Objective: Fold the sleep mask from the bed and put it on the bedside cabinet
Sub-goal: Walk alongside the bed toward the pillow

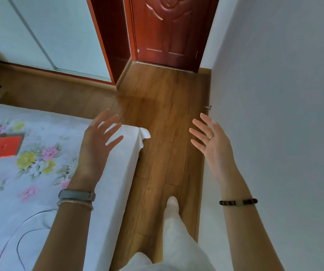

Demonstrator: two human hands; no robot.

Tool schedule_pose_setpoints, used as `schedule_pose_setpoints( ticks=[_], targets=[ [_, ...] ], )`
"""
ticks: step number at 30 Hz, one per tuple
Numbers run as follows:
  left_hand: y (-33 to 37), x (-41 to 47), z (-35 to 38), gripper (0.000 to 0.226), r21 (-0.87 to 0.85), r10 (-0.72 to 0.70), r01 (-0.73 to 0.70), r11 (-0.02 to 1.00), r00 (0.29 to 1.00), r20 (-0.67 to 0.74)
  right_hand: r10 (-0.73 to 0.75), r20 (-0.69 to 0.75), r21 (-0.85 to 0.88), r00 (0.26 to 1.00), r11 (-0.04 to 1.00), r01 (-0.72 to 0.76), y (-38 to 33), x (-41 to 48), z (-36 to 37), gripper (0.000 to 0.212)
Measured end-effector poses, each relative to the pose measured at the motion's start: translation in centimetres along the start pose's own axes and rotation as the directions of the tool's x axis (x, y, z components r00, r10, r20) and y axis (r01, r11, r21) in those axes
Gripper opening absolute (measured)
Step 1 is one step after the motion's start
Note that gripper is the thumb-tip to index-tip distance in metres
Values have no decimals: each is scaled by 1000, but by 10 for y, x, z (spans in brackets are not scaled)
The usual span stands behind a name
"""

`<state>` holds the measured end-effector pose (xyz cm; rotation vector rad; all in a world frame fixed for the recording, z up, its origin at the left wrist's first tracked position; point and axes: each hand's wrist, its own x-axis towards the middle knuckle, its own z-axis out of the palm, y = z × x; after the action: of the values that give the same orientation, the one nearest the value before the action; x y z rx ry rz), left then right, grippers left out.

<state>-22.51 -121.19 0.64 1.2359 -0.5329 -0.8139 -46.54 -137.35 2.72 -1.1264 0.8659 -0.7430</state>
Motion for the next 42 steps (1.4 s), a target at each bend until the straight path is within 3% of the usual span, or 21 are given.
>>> schedule_pose_setpoints(
  ticks=[9, 20, 33, 42],
  targets=[
    [1, 109, 65, 52, -3, 20, -21, 1000, 991, -130, 79, 71, -66, 994, 995, -74, -54, 152, -17, 31],
    [-1, 240, 74, 49, -12, 39, -44, 999, 967, -251, 136, 150, -104, 979, 987, -121, -77, 308, 14, 40],
    [26, 434, 53, 51, 89, 105, -80, 993, 942, -320, 111, 338, -186, 935, 981, -50, -114, 515, 109, 40],
    [41, 510, -4, 58, 17, 131, -143, 990, 842, -524, 149, 477, -197, 866, 978, -60, -111, 629, 190, 43]
  ],
)
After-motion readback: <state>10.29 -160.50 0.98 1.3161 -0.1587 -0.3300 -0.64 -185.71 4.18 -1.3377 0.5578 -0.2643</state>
